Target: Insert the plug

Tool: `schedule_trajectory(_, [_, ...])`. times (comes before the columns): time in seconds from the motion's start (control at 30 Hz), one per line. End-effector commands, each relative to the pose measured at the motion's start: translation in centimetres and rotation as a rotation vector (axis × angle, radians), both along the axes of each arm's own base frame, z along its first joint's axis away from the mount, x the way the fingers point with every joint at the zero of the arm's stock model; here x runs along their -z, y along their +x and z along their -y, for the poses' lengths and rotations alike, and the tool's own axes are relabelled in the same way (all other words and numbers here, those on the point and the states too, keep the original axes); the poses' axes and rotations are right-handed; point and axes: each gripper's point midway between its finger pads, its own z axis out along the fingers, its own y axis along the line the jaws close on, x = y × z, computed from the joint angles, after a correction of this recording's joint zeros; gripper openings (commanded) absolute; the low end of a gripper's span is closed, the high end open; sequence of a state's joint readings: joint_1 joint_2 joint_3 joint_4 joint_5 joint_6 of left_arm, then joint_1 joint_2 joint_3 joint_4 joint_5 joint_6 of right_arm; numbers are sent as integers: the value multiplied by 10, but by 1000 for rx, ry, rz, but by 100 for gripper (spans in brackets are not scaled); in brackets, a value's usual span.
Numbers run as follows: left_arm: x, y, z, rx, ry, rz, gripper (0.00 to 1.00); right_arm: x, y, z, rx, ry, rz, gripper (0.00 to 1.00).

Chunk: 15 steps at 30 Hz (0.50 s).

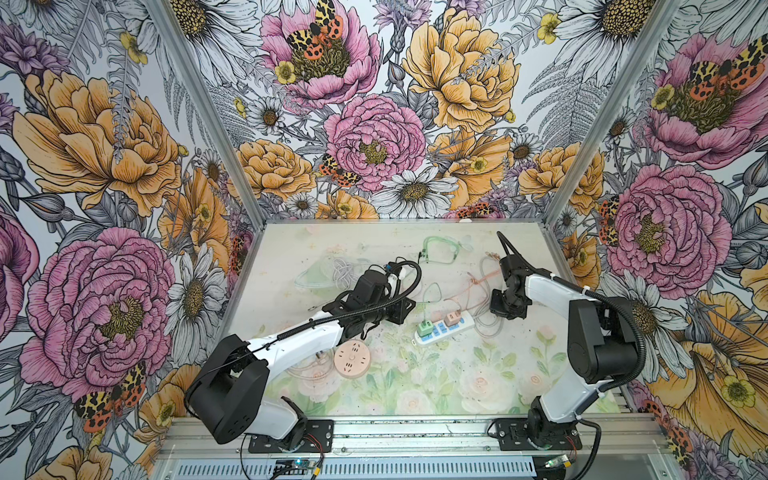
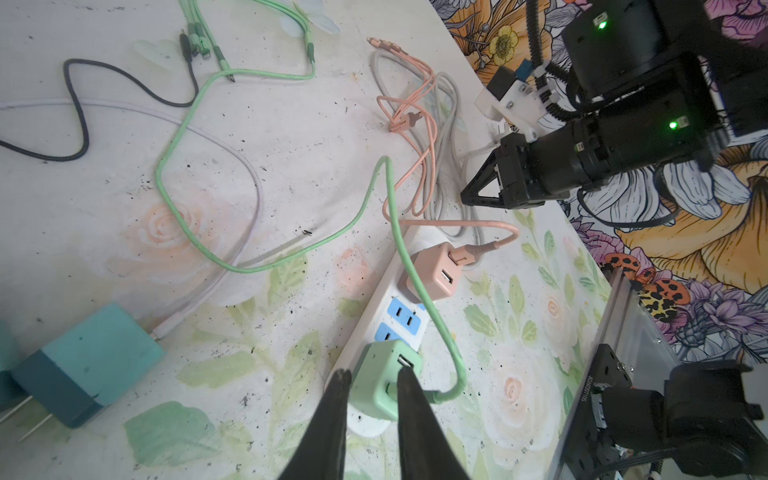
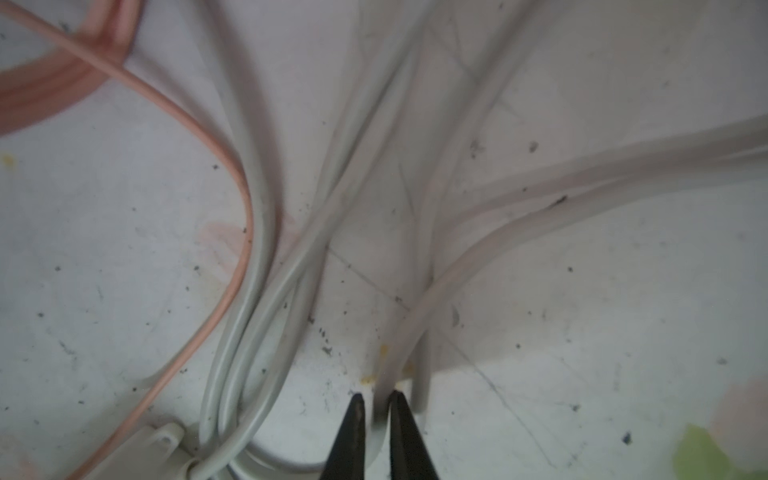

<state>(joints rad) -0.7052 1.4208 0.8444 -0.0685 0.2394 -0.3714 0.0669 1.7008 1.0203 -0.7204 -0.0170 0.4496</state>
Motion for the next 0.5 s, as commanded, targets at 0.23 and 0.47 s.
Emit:
schedule_trajectory(0.23, [0,7,-21,-133,86,-38,27,-30,3,-1,14,22,101,42])
schedule_trajectory(0.47, [30,-1,-33,-219,111,-166,27,-69,12,-7,27,71,206,43])
